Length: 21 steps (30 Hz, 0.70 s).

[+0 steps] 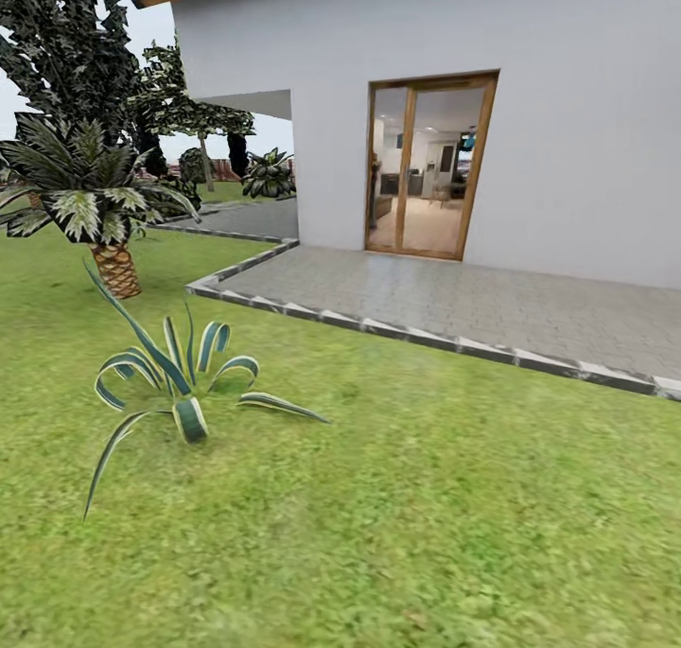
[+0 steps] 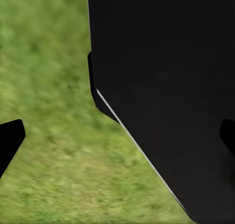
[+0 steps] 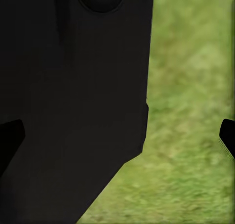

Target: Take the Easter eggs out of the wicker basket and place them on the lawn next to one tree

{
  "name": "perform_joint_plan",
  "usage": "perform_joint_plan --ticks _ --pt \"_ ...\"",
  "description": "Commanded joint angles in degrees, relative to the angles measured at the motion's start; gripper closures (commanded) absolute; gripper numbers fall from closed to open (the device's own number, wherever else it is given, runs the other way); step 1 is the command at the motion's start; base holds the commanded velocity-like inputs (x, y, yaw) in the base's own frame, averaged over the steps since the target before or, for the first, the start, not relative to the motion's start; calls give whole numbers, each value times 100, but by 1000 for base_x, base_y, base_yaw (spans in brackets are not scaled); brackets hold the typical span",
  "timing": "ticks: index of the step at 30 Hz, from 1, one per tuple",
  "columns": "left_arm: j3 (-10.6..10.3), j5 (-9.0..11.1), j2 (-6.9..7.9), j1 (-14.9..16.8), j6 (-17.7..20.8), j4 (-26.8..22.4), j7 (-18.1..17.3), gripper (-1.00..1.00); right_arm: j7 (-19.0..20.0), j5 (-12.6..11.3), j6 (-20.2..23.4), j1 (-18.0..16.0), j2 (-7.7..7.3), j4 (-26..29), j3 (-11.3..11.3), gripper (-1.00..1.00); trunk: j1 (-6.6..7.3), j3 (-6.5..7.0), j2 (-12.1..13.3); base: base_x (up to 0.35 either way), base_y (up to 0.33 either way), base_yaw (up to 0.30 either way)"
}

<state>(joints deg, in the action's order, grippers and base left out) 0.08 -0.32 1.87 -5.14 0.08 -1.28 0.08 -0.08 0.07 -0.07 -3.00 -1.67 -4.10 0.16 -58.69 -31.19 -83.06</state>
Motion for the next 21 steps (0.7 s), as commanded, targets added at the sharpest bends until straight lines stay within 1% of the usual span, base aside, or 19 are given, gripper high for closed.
perform_joint_plan --ticks 1,21 --pt "1 -3 2 -4 1 -13 1 -100 -1 1 -1 -7 0 -12 2 -100 -3 -4 -2 329 0 1" --pt "1 -3 4 -4 1 -13 1 -100 -1 -3 -1 -7 0 -12 2 -100 -3 -4 -2 330 0 0"
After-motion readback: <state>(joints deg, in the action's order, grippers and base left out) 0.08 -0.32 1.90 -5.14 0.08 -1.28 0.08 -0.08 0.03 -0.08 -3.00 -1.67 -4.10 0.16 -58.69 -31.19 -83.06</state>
